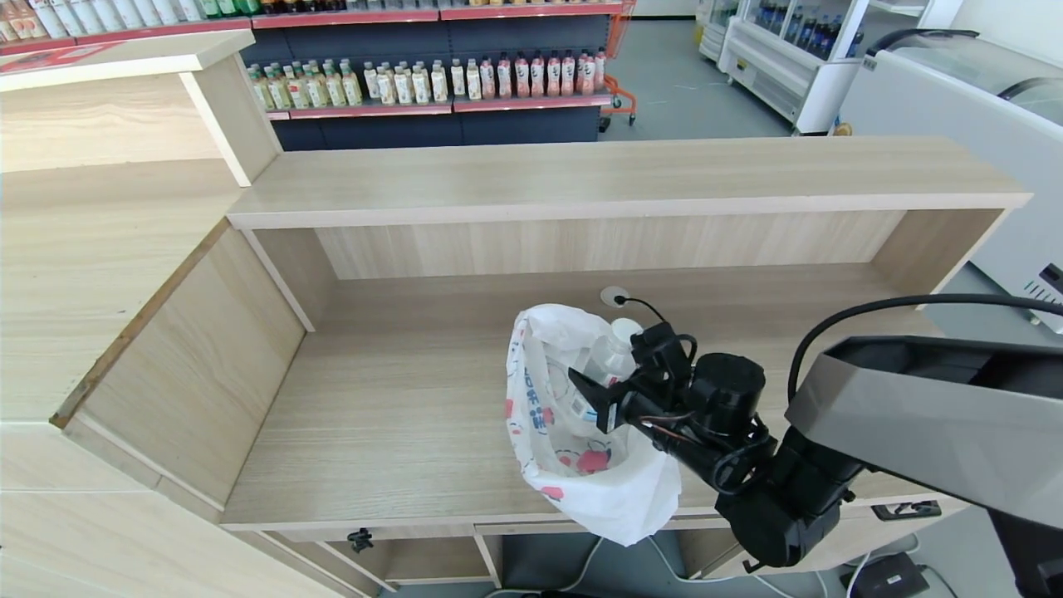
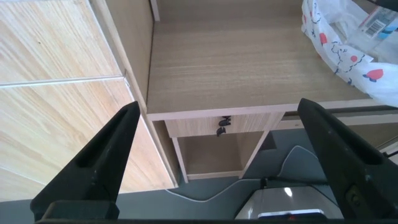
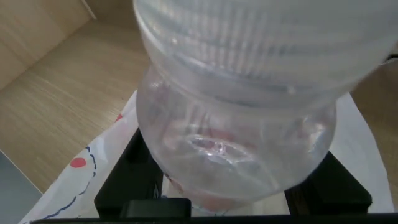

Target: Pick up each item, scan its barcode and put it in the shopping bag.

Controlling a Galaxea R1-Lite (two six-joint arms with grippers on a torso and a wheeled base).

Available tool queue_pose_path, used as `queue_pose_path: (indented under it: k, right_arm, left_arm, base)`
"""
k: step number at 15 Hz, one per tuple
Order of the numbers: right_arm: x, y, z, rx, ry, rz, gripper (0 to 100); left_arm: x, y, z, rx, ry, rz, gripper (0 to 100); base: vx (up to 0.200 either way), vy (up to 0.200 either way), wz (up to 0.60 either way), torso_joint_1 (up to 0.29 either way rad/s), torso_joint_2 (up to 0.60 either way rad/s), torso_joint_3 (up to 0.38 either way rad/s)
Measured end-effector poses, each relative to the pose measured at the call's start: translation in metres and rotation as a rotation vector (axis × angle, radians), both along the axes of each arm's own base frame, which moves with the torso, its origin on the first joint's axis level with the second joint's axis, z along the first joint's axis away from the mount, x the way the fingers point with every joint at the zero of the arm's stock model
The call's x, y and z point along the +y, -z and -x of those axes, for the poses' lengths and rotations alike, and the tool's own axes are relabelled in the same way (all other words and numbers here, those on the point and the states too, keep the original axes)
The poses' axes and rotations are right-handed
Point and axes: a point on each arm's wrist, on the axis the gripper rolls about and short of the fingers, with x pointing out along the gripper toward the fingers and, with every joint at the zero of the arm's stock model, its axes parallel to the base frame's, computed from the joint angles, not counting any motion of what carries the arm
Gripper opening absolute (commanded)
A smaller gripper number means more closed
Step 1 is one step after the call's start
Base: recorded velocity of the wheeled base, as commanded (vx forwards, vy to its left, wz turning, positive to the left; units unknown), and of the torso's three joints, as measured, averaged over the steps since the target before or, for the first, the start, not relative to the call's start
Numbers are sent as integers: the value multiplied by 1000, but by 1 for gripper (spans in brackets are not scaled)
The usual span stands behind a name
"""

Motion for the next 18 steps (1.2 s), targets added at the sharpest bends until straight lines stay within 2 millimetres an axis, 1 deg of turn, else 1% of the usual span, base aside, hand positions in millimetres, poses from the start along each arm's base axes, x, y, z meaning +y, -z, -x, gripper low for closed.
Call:
queue_pose_path:
  k: [5,10,11,13,14,16,18]
  right_arm:
    - [8,24,-8,-1,-31,54,0]
    - [13,40,-8,3,-48,105,0]
    - [14,41,-7,4,-51,109,100]
    - [14,42,-7,18,-53,113,100]
    - [14,38,-7,13,-52,94,100]
    - [13,26,-3,18,-56,52,100]
    - [8,10,5,26,-56,18,100]
  left_arm:
    - [0,0,0,0,-1,0,100]
    - [0,0,0,0,0,0,100]
    - [0,0,0,0,0,0,100]
    - [0,0,0,0,-1,0,100]
    - [0,0,0,0,0,0,100]
    - [0,0,0,0,-1,0,100]
    - [0,0,0,0,-1,0,100]
  base:
    - [0,0,0,0,0,0]
    - [0,0,0,0,0,0]
    - [0,0,0,0,0,0]
    - [0,0,0,0,0,0]
    - [0,0,0,0,0,0]
    - [0,0,0,0,0,0]
    - [0,0,0,0,0,0]
